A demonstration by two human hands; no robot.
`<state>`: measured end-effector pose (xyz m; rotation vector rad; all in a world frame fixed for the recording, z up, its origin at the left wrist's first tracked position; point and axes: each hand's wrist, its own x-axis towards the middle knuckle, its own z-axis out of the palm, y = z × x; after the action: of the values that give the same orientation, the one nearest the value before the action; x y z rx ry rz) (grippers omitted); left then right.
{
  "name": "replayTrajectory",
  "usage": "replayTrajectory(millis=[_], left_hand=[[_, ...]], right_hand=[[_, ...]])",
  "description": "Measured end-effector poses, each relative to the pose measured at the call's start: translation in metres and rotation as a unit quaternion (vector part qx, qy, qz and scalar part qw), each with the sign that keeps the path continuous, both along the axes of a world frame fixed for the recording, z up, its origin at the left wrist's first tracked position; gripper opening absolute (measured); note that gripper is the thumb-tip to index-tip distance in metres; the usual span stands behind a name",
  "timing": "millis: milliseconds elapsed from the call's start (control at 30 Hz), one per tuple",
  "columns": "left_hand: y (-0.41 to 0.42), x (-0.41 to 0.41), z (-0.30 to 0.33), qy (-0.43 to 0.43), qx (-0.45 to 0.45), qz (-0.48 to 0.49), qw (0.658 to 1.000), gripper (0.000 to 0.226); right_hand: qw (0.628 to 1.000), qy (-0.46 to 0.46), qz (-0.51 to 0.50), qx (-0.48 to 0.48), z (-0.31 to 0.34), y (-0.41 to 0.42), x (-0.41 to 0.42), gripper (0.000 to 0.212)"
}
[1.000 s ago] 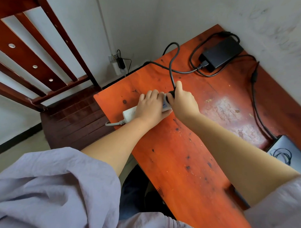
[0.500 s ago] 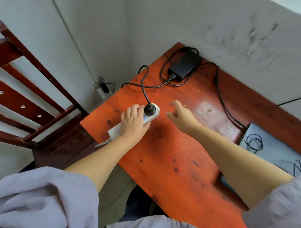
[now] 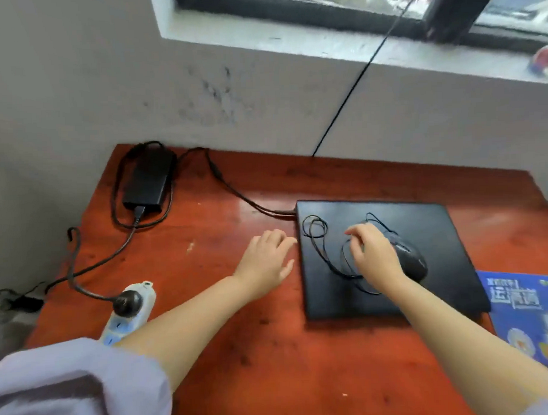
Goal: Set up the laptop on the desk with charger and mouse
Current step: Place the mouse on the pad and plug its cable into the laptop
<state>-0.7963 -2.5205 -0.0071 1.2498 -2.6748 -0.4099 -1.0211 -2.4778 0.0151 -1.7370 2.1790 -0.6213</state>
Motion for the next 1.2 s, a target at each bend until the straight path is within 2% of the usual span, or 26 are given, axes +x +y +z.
replayTrajectory(millis=[100,200,300,400,500,600,733,900,1067,1200], left_hand=[[-0.011,-0.045,-0.006,-0.051,0.012,-0.129,0.990,0.058],[-0.014,-0.078,-0.014,-0.145,-0.001,-0.215,0.966,0.057],[-0.014,-0.095,-0.018,-0.163,-0.037,-0.232,0.958,0.038],[-0.013,-0.105,-0.015,-0.173,-0.080,-0.240,0.952,0.024],[-0.008,-0.108,-0.013,-0.194,-0.055,-0.238,0.950,0.020],[0.003,-0.109,-0.013,-0.164,0.039,-0.168,0.971,0.020],[0.018,-0.142,-0.005,-0.112,0.127,-0.075,0.983,0.040],[0.033,-0.246,0.004,0.019,0.247,0.059,0.967,0.054],[0.046,-0.369,0.011,0.110,0.306,0.108,0.939,0.041],[0.058,-0.447,0.019,0.142,0.263,0.095,0.949,0.030]], right_hand=[[0.991,0.097,-0.084,0.025,0.001,0.023,-0.038,0.029],[0.978,0.109,-0.128,0.122,-0.006,0.040,-0.065,0.049],[0.972,0.079,-0.113,0.192,-0.015,0.048,-0.081,0.060],[0.973,0.058,-0.110,0.192,-0.019,0.046,-0.088,0.060],[0.977,0.052,-0.100,0.181,-0.023,0.040,-0.095,0.057],[0.986,0.019,-0.078,0.149,-0.025,0.035,-0.107,0.057],[0.993,-0.039,-0.080,0.071,-0.016,0.032,-0.145,0.056],[0.994,-0.034,-0.095,0.038,0.006,0.052,-0.243,0.056],[0.981,0.006,-0.171,0.095,0.011,0.124,-0.348,0.059],[0.958,0.013,-0.218,0.185,-0.007,0.189,-0.388,0.064]])
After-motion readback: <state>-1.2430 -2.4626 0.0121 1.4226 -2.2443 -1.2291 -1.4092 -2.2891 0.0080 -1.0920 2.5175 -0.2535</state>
